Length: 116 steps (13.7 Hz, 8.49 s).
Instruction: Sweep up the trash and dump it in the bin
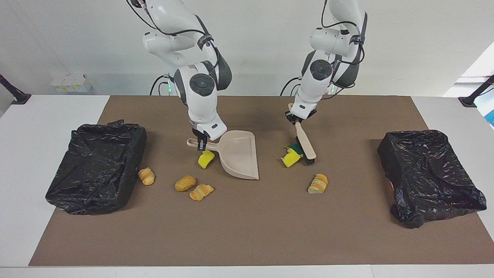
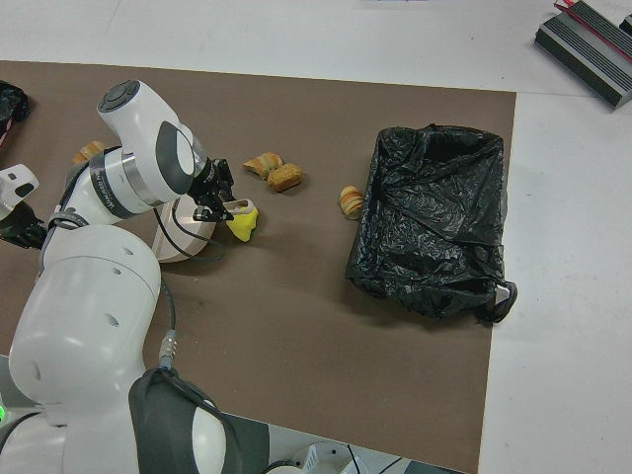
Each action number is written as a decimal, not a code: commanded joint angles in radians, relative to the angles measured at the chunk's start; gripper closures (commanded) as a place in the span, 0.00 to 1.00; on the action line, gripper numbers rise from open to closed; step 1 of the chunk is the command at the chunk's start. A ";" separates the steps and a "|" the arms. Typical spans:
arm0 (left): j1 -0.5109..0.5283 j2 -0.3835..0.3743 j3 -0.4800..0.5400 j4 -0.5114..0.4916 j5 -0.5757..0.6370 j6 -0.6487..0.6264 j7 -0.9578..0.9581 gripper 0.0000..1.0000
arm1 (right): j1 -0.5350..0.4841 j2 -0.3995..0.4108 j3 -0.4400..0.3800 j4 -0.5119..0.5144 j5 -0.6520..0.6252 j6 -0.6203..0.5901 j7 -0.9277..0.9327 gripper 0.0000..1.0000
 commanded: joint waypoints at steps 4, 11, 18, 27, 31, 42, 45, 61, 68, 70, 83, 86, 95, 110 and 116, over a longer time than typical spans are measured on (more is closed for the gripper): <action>-0.063 0.026 0.004 0.015 -0.057 0.062 0.299 1.00 | 0.005 -0.023 0.002 -0.032 -0.010 0.019 0.012 1.00; -0.175 0.064 -0.006 0.104 -0.086 0.106 0.332 1.00 | 0.005 -0.023 0.002 -0.032 -0.010 0.019 0.012 1.00; -0.168 0.102 0.001 0.256 -0.111 0.069 0.269 1.00 | 0.005 -0.023 0.002 -0.031 -0.010 0.020 0.014 1.00; -0.013 0.081 0.007 0.304 -0.088 -0.075 0.258 1.00 | 0.004 -0.020 0.002 -0.029 -0.010 0.022 0.014 1.00; 0.154 0.091 0.007 0.304 -0.004 -0.121 0.408 1.00 | 0.004 -0.020 0.002 -0.029 -0.010 0.023 0.014 1.00; 0.366 0.232 0.006 0.368 0.266 -0.159 0.642 1.00 | 0.004 -0.020 0.002 -0.029 -0.011 0.023 0.014 1.00; 0.352 0.243 0.003 0.344 0.262 -0.155 0.654 1.00 | 0.004 -0.020 0.002 -0.029 -0.011 0.023 0.014 1.00; -0.145 0.177 -0.008 0.299 -0.063 -0.125 0.484 1.00 | -0.002 -0.020 0.002 -0.032 -0.014 0.029 0.014 1.00; -0.137 0.117 -0.032 0.343 -0.109 -0.139 0.381 1.00 | -0.047 -0.020 0.003 -0.051 0.012 0.066 0.001 1.00; -0.131 0.068 -0.025 0.345 -0.109 -0.183 0.379 1.00 | -0.050 -0.024 0.002 -0.077 0.075 0.112 -0.002 1.00; -0.145 -0.072 -0.023 0.259 -0.045 -0.415 -0.044 1.00 | -0.132 -0.003 0.002 0.040 0.365 0.137 -0.163 1.00; -0.189 -0.141 -0.035 0.135 -0.045 -0.377 -0.053 1.00 | -0.177 -0.003 0.002 0.095 0.365 0.071 -0.227 1.00; -0.422 -0.130 -0.043 -0.127 -0.046 0.037 -0.288 1.00 | -0.275 -0.003 -0.006 0.212 0.325 -0.116 -0.333 1.00; -0.428 -0.073 -0.043 -0.138 -0.057 0.103 -0.263 1.00 | -0.682 -0.018 -0.012 0.353 0.140 -0.354 -0.769 1.00; -0.405 -0.041 -0.039 -0.105 -0.057 0.097 -0.216 0.30 | -0.717 0.011 -0.006 0.460 -0.193 -0.278 -0.802 1.00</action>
